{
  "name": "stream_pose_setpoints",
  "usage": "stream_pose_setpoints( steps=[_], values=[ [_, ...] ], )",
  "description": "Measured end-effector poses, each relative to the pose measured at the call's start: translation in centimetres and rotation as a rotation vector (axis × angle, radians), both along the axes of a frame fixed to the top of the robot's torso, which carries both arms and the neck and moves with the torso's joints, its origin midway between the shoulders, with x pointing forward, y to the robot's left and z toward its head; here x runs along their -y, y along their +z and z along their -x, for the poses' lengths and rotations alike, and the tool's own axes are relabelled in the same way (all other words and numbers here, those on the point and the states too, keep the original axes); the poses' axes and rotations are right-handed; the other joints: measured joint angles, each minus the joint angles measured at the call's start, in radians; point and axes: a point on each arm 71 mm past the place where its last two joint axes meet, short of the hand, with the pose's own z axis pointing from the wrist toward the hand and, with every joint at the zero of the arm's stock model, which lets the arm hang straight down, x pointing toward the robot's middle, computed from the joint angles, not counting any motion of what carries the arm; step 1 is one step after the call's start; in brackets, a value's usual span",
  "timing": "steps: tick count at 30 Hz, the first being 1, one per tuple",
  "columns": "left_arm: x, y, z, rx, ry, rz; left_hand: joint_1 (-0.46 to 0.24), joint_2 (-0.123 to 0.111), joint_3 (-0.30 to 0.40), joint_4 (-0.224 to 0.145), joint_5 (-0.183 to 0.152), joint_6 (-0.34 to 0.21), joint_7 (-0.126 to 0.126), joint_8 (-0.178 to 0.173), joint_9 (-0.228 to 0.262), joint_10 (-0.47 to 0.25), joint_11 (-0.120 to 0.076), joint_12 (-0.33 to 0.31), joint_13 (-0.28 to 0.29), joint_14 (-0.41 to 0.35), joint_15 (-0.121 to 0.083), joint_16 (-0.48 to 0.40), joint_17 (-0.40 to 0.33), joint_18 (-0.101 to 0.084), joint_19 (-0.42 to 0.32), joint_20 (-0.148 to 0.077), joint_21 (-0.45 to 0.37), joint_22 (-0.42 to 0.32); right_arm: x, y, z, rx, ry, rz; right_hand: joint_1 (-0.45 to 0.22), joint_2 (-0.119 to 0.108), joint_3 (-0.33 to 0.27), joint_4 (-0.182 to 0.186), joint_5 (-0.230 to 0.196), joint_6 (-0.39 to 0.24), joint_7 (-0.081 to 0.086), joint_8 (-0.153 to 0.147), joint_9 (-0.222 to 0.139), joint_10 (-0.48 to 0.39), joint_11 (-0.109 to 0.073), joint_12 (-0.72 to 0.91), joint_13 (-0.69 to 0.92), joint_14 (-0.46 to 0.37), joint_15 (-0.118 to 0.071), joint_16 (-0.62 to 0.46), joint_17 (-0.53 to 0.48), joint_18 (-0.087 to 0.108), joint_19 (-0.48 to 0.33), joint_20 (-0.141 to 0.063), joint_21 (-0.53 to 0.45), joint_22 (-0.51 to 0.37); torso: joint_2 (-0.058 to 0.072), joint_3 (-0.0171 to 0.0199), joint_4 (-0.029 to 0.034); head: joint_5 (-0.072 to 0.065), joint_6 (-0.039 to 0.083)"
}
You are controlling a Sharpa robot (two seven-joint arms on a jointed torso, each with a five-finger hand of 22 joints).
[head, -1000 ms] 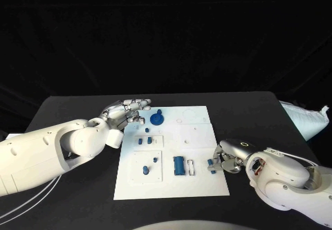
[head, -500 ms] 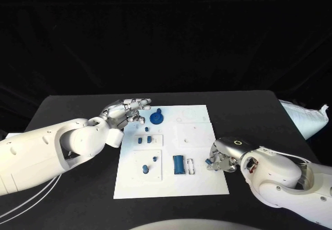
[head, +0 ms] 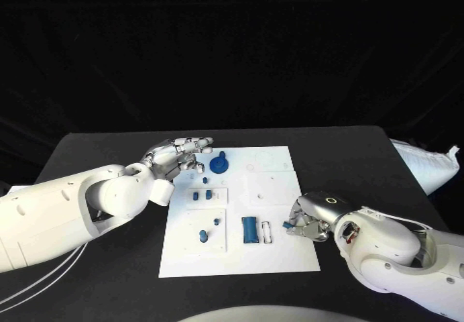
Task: Assemble the parts on the task board
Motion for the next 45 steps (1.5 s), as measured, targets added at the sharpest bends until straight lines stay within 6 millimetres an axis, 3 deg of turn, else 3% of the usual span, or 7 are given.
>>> stream_pose_setpoints(
  steps=[6,14,29,36,42,45],
  values=[
    [0.0,0.0,0.0,0.000,-0.001,0.000,0.000,0.000,0.000,0.000,0.000,0.000,0.000,0.000,0.000,-0.004,-0.004,0.000,0.000,0.000,0.000,0.000,-0.001,0.000,0.000,0.000,0.000,-0.001,-0.1,-0.1,0.4,-0.039,-0.045,-0.092,-0.003,0.003,0.115,0.041,-0.004,-0.005,0.002,-0.014,-0.001,0.000,0.000,-0.006,0.001,0.000,0.000,0.000,0.000,0.000,0.000,0.000,0.000,-0.002,0.000,0.0001,0.0012,0.001,0.000],
    [0.0,0.0,0.0,-0.003,-0.003,-0.001,0.004,0.004,0.000,0.000,0.000,0.000,0.000,0.004,0.000,-0.004,-0.004,0.000,0.000,0.000,0.000,0.000,-0.003,0.000,0.000,0.000,0.000,-0.001,-0.3,0.1,0.5,-0.073,-0.099,-0.205,-0.003,0.002,0.216,0.060,-0.012,-0.001,0.005,-0.014,-0.004,0.003,0.003,-0.012,-0.014,0.000,0.000,0.000,0.000,0.000,0.000,0.000,-0.006,-0.007,-0.001,-0.0005,0.0013,0.005,0.000],
    [0.3,0.0,0.2,-0.010,-0.014,-0.002,0.017,0.017,0.004,-0.004,0.000,0.000,0.000,0.004,0.000,-0.007,0.000,0.004,0.000,-0.007,0.000,0.004,-0.005,0.000,0.000,0.000,0.000,-0.002,-1.5,0.1,0.5,-0.121,-0.145,-0.333,-0.025,-0.024,0.240,0.065,-0.008,0.002,0.009,-0.014,-0.004,0.003,0.003,-0.004,-0.079,0.000,0.000,0.000,0.000,0.000,0.000,0.000,-0.006,-0.004,0.000,-0.0012,0.0008,0.006,0.001],
    [0.4,0.0,0.3,-0.011,-0.017,-0.004,0.017,0.017,0.004,-0.004,0.000,0.000,0.000,0.004,0.000,-0.007,0.000,0.004,0.000,-0.007,0.000,0.004,-0.005,0.000,0.000,0.000,0.000,-0.002,-2.0,-0.2,0.3,-0.141,-0.154,-0.341,-0.054,-0.053,0.248,0.064,-0.007,0.005,0.010,-0.002,-0.001,0.007,0.003,0.002,-0.159,0.000,0.000,0.000,0.000,0.000,0.000,0.000,-0.006,-0.001,0.000,-0.0012,0.0014,0.010,0.002],
    [0.4,0.0,0.3,-0.012,-0.020,-0.006,0.017,0.017,0.004,-0.004,0.000,0.000,0.000,0.004,0.000,-0.007,0.000,0.004,0.000,-0.007,0.000,0.004,-0.005,0.000,0.000,0.000,0.000,-0.002,-2.3,-0.5,0.2,-0.162,-0.156,-0.321,-0.083,-0.082,0.229,0.083,0.011,0.027,-0.001,0.002,0.021,0.019,-0.006,0.002,-0.172,0.000,0.000,0.000,-0.001,0.000,0.000,0.000,-0.006,0.001,0.000,-0.0012,0.0012,0.010,0.001],
    [0.4,0.0,0.3,-0.012,-0.021,-0.007,0.017,0.017,0.004,-0.004,0.000,0.000,0.000,0.004,0.000,-0.007,0.000,0.004,0.000,-0.007,0.000,0.004,-0.005,0.000,0.000,0.000,0.000,-0.002,-2.4,-0.7,0.1,-0.171,-0.153,-0.307,-0.106,-0.084,0.220,0.093,0.029,0.032,-0.003,0.006,0.026,0.021,-0.008,0.002,-0.168,0.000,0.000,0.000,-0.001,0.000,0.000,0.000,-0.006,0.001,0.000,-0.0012,0.0009,0.011,0.001]
  ],
)
